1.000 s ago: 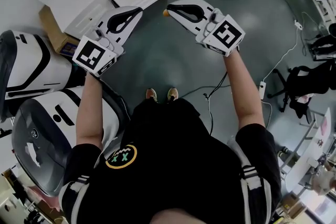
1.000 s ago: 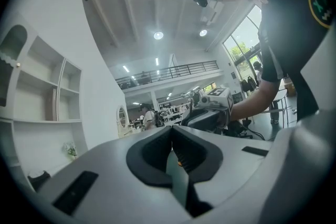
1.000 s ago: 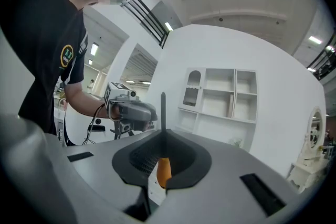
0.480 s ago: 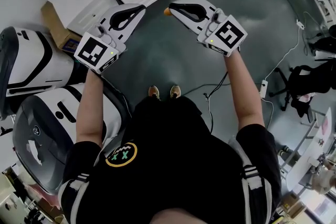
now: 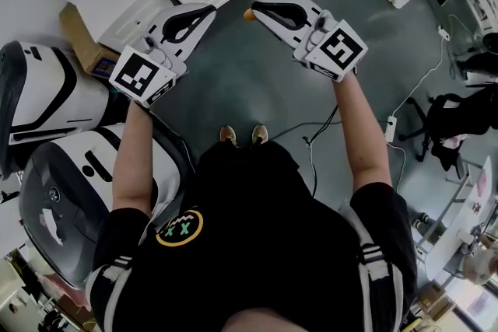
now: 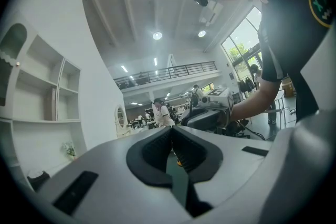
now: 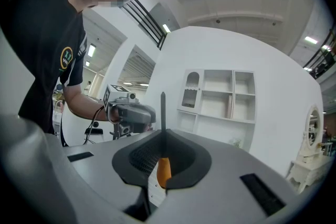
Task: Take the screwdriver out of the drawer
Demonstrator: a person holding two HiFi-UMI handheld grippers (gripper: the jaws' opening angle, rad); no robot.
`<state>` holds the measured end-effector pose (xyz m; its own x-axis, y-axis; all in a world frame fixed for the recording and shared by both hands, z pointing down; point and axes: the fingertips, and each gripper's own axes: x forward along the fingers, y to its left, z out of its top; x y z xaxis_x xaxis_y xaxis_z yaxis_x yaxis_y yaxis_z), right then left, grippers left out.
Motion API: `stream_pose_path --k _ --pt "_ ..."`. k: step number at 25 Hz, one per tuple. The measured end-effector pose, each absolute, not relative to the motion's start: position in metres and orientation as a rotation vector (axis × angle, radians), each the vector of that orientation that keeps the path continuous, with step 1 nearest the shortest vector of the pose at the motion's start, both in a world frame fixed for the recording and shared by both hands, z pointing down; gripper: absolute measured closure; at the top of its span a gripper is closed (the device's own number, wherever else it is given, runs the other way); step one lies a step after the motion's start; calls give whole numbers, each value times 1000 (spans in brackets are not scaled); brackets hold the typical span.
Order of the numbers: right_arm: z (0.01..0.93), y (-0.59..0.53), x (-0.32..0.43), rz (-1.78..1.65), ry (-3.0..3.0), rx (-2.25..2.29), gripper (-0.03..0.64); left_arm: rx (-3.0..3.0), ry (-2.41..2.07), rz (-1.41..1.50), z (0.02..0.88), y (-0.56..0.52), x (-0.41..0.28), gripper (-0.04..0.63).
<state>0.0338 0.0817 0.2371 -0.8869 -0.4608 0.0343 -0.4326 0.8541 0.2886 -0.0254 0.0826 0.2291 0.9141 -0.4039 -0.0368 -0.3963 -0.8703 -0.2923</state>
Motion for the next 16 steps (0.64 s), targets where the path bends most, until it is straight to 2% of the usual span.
stream_pose_path --k 16 --pt "239 81 34 -422 -2928 690 574 -2783 605 -40 233 81 -25 575"
